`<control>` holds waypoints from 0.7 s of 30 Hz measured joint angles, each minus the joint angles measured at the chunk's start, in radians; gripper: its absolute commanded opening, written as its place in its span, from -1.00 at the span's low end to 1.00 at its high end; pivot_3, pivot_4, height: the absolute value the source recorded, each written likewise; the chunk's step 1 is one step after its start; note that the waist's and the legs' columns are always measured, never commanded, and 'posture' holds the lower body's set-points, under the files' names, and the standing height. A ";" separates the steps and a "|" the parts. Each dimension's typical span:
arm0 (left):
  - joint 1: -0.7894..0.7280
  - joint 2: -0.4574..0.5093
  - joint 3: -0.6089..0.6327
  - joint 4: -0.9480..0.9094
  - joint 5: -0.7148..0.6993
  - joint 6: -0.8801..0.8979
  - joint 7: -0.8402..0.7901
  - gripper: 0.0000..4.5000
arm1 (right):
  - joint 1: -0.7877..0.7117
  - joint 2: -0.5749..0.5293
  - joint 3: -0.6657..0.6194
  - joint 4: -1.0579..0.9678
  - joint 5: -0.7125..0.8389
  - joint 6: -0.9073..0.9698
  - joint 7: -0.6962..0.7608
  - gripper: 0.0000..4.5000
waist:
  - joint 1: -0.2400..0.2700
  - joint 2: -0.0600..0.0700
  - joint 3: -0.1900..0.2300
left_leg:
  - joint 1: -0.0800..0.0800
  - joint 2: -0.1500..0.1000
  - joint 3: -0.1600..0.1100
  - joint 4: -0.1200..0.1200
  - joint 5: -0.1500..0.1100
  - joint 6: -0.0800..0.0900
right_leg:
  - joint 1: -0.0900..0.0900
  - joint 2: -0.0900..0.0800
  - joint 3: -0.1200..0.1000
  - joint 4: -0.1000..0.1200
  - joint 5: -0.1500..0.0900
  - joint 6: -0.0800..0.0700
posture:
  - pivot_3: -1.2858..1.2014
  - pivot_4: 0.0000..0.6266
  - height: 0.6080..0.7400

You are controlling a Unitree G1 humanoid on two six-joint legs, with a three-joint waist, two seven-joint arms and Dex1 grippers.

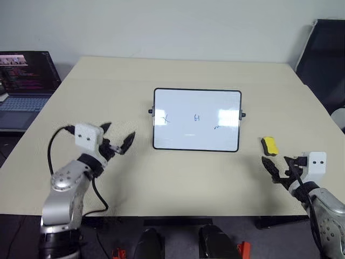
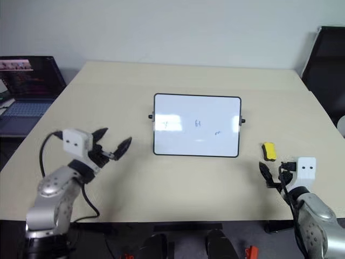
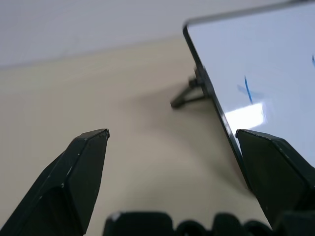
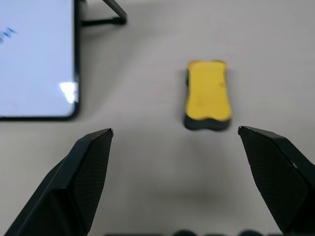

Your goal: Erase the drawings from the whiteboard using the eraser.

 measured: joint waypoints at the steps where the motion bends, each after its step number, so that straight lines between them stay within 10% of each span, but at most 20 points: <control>1: -0.036 0.011 -0.005 0.010 0.000 -0.011 -0.015 1.00 | -0.007 -0.004 0.002 -0.005 0.002 0.008 -0.002 0.99 | 0.002 0.000 0.000 | 0.000 0.000 0.000 0.000 0.000 0.000 | 0.000 0.000 0.000 -0.001 0.000 0.000 | 0.03 -0.52 1.00; 21: -0.514 0.086 -0.396 0.151 -0.144 0.151 -0.670 1.00 | -0.329 -0.069 0.068 0.145 -0.070 0.236 -0.172 0.99 | -0.003 0.001 0.000 | -0.001 0.001 0.000 -0.001 0.000 0.001 | -0.001 0.002 0.001 0.001 0.000 0.001 | 0.03 -0.52 1.00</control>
